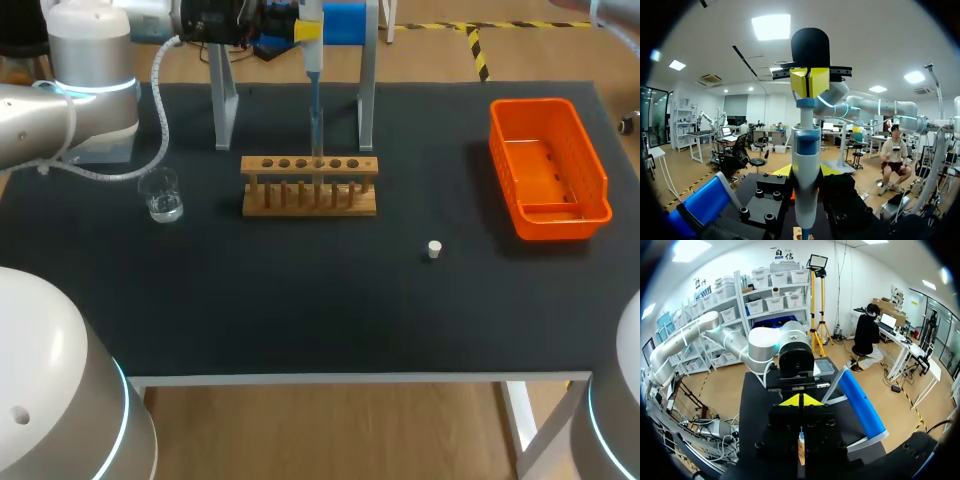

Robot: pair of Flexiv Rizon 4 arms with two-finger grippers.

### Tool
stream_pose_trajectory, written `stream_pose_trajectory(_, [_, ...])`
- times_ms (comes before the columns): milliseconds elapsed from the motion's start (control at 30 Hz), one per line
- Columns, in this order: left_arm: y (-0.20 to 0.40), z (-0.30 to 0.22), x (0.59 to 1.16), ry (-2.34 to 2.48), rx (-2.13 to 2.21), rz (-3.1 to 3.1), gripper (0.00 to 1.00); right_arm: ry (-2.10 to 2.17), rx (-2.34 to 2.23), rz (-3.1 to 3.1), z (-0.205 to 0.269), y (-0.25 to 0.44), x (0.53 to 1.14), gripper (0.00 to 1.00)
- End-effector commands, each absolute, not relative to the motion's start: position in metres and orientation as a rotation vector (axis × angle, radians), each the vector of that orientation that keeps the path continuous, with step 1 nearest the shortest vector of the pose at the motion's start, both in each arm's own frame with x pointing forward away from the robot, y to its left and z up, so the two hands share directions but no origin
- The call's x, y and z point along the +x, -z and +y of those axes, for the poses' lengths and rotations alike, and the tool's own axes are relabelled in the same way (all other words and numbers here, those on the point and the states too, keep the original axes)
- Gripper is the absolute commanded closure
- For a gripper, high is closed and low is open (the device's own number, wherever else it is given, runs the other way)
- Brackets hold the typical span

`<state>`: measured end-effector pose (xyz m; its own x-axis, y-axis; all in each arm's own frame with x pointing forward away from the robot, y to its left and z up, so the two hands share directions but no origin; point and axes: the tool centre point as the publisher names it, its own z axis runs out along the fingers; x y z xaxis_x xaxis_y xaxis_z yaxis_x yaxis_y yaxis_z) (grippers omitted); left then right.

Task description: Invert the test tube, pick up the pipette, mount the tip to pipette, aspirate from beaker and dispense into the tube, eject the tip, return the pipette, and cap with the stopper.

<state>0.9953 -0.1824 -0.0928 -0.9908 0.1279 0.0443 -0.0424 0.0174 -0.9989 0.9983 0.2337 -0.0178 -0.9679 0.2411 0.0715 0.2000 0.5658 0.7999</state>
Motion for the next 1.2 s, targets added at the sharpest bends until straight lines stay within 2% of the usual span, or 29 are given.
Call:
stream_pose_trajectory(33, [0.090,-0.183,0.996,-2.121,-0.093,-2.148,1.00,-1.384,0.389,2.745,0.233,0.023,0.997,1.00])
stream_pose_trajectory(1000, [0.090,-0.183,0.996,-2.121,-0.093,-2.148,1.00,-1.350,0.409,2.782,0.232,0.038,0.993,1.00])
stream_pose_trajectory(1200, [0.090,-0.183,0.996,-2.121,-0.093,-2.148,1.00,-1.396,0.372,2.736,0.229,0.015,0.993,1.00])
